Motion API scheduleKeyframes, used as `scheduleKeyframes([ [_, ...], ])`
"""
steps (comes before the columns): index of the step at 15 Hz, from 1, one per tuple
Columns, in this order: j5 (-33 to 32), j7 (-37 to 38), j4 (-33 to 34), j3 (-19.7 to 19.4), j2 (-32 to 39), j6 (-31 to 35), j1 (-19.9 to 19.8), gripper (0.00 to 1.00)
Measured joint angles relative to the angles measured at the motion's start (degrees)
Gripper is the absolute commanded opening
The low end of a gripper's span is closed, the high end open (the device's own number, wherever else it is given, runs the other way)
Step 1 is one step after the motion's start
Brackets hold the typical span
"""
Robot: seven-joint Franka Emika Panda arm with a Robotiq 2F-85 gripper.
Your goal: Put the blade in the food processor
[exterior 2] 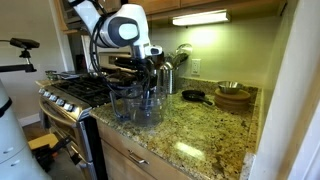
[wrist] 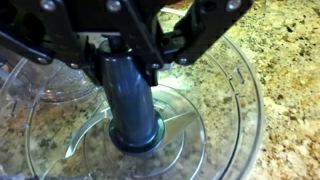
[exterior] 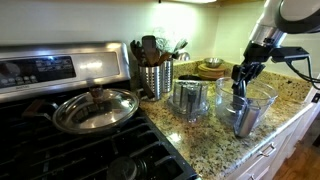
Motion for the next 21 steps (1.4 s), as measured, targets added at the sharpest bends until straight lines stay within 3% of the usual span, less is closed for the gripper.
scheduleKeyframes([
  [5, -4.76, 6.67, -4.38, 1.22, -4.26, 5.19, -0.25, 0.21],
  [17, -5.20, 13.67, -8.79, 3.08, -5.00, 12.96, -1.39, 0.21],
  [21, -10.52, 19.74, -8.64, 6.87, -4.83, 15.30, -5.29, 0.21],
])
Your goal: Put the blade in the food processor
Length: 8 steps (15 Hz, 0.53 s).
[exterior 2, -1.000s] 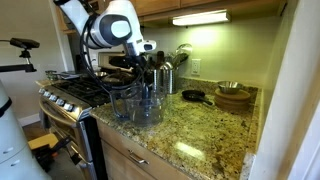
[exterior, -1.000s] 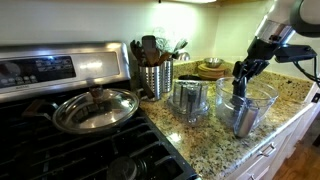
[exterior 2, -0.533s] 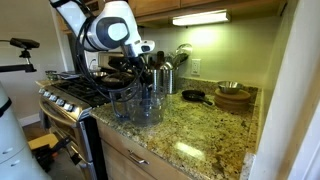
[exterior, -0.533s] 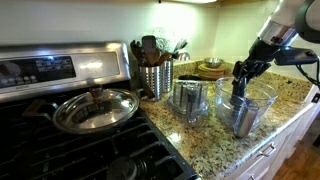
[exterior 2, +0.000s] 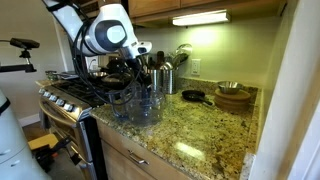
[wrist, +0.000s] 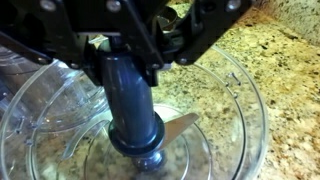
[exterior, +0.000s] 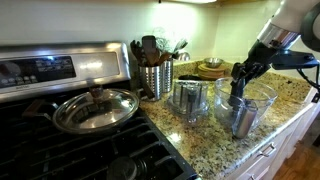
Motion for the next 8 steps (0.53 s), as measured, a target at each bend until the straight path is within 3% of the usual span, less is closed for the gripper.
scheduleKeyframes([
  [4, -5.20, 6.74, 0.00, 3.34, 0.01, 0.57, -4.31, 0.21],
  [8, -5.43, 9.07, 0.00, 4.25, 0.04, 0.57, -4.61, 0.21],
])
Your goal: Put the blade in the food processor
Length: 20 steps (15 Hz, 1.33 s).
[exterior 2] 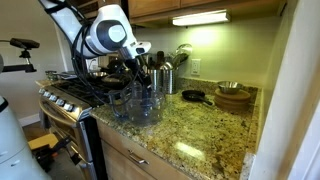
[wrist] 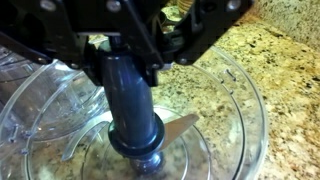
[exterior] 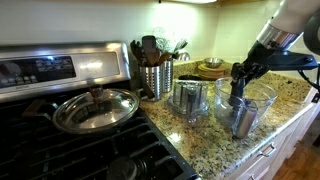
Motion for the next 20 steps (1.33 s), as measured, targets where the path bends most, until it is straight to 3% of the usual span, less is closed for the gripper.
scheduleKeyframes([
  [7, -2.43, 3.80, 0.00, 1.17, 0.01, -0.04, -0.57, 0.21],
  [8, -3.21, 4.60, 0.00, 1.36, 0.01, -0.05, -0.79, 0.36],
  [9, -3.86, 5.26, 0.00, 1.45, 0.02, -0.05, -0.90, 0.71],
  [10, -4.41, 5.75, -0.01, 1.48, 0.03, -0.06, -0.93, 0.72],
  [15, -6.68, 7.94, 0.03, 1.76, 0.05, -0.07, -0.93, 0.99],
  [20, -7.91, 8.93, 0.12, 1.73, -0.14, 0.00, -0.88, 1.00],
])
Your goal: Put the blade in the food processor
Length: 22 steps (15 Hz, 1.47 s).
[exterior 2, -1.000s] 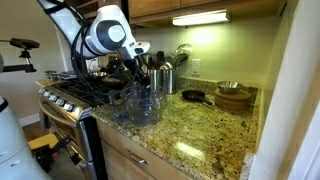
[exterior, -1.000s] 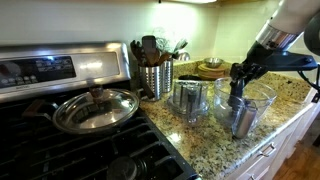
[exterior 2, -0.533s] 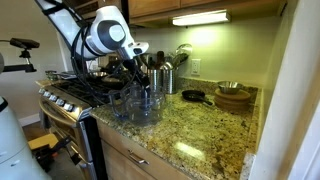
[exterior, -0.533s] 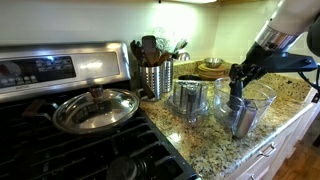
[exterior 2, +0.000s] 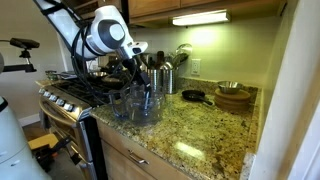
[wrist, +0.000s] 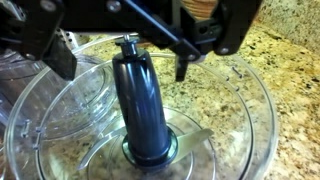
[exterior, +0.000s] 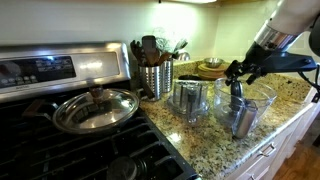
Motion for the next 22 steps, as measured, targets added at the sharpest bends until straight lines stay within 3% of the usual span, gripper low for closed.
scheduleKeyframes([
  [2, 0.42, -0.78, -0.02, -0.71, 0.06, 0.04, 0.84, 1.00],
  [6, 9.48, -12.04, -0.04, -5.46, 1.23, 0.02, 7.42, 1.00],
  [17, 9.53, -12.57, -0.03, -5.61, 1.36, -0.17, 7.71, 1.00],
  [22, 9.57, -13.50, 0.02, -5.60, -2.06, -4.47, 7.64, 1.00],
])
